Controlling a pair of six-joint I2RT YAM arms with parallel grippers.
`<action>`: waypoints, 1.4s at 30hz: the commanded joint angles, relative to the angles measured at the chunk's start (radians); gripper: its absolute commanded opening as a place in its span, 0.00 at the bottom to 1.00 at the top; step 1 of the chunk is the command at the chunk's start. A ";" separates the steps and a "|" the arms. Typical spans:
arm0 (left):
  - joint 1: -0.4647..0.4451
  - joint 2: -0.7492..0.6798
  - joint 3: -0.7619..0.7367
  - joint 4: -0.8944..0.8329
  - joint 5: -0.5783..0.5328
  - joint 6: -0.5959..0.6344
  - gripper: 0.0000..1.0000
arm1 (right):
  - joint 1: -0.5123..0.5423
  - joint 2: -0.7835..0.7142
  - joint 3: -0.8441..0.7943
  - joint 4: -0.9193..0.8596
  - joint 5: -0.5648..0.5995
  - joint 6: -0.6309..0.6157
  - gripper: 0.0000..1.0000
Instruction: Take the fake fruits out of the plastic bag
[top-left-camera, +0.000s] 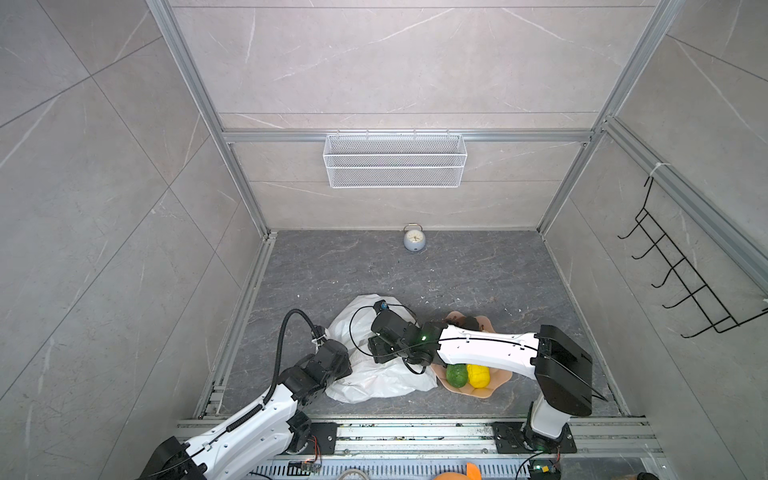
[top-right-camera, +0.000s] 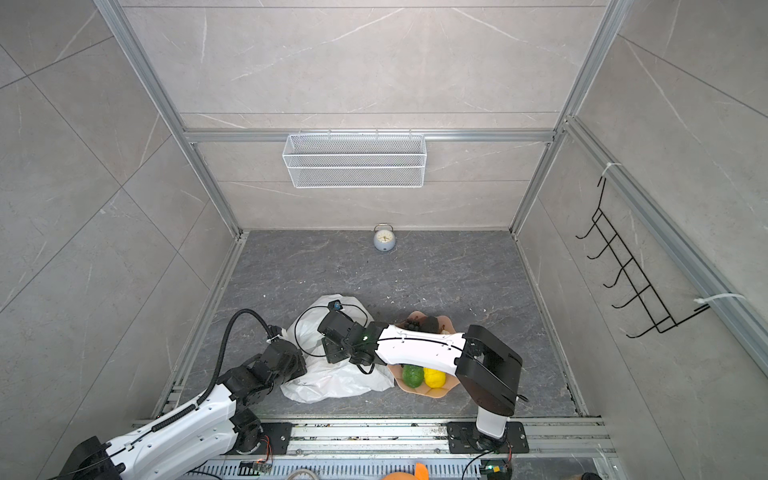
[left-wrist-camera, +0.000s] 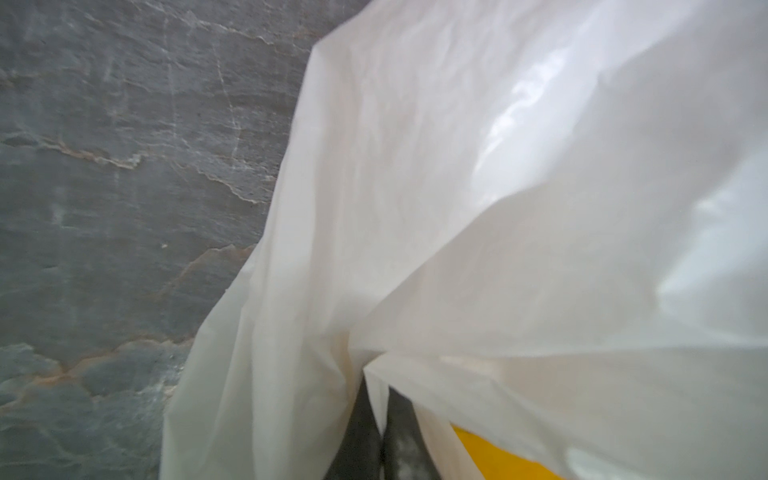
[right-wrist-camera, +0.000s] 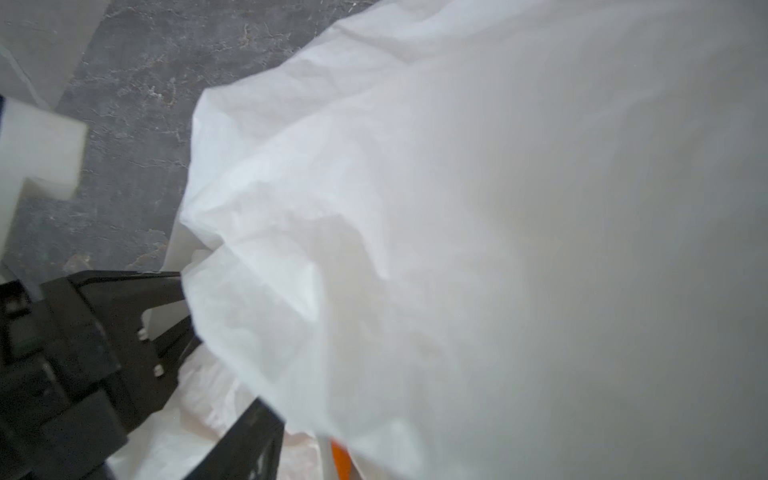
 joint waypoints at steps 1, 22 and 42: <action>-0.007 -0.005 0.019 -0.007 -0.020 0.002 0.00 | 0.011 -0.098 -0.036 0.040 -0.082 -0.055 0.68; -0.006 -0.084 0.020 -0.009 -0.017 0.031 0.00 | -0.039 -0.023 -0.077 -0.139 0.047 -0.056 0.62; -0.007 -0.014 0.011 0.114 0.003 0.004 0.02 | 0.136 -0.069 -0.097 -0.116 -0.027 -0.092 0.62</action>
